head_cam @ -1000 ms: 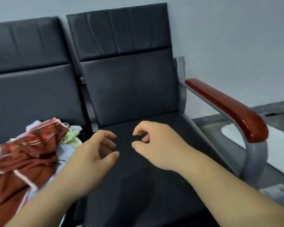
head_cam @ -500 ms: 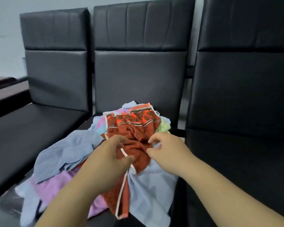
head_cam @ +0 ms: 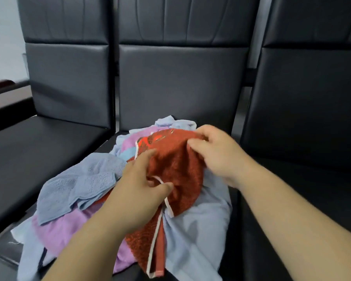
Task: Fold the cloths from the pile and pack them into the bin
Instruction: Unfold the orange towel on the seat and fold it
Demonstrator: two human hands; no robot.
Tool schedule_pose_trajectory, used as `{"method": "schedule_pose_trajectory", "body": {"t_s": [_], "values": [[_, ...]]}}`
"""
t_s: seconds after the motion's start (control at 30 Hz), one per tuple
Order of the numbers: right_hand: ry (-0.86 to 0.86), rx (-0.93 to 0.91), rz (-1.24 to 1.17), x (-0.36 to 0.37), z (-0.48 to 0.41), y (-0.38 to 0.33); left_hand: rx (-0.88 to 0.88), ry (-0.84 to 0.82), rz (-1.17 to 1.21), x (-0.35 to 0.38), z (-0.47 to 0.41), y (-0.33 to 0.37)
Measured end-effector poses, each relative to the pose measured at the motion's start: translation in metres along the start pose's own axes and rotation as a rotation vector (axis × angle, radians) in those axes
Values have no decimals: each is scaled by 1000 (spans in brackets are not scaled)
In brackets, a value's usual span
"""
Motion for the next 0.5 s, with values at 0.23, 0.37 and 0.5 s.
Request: {"method": "schedule_pose_trajectory", "body": {"t_s": [0.23, 0.37, 0.5], "values": [[-202, 184, -729, -20, 48, -35, 162, -171, 254, 30, 13, 40], [-58, 146, -467, -52, 64, -24, 109, -144, 397, 46, 24, 61], [-57, 147, -170, -99, 105, -6, 17, -132, 792, 65, 35, 92]]}}
Point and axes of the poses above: each hand's wrist, its own z-axis away from the middle knuckle, its own x-axis out of the palm, y = z × x, the point moved 8 cm from there along -z, towards the middle knuckle, and after that the axes turned 1 degree about y, right-handed, at the moved point
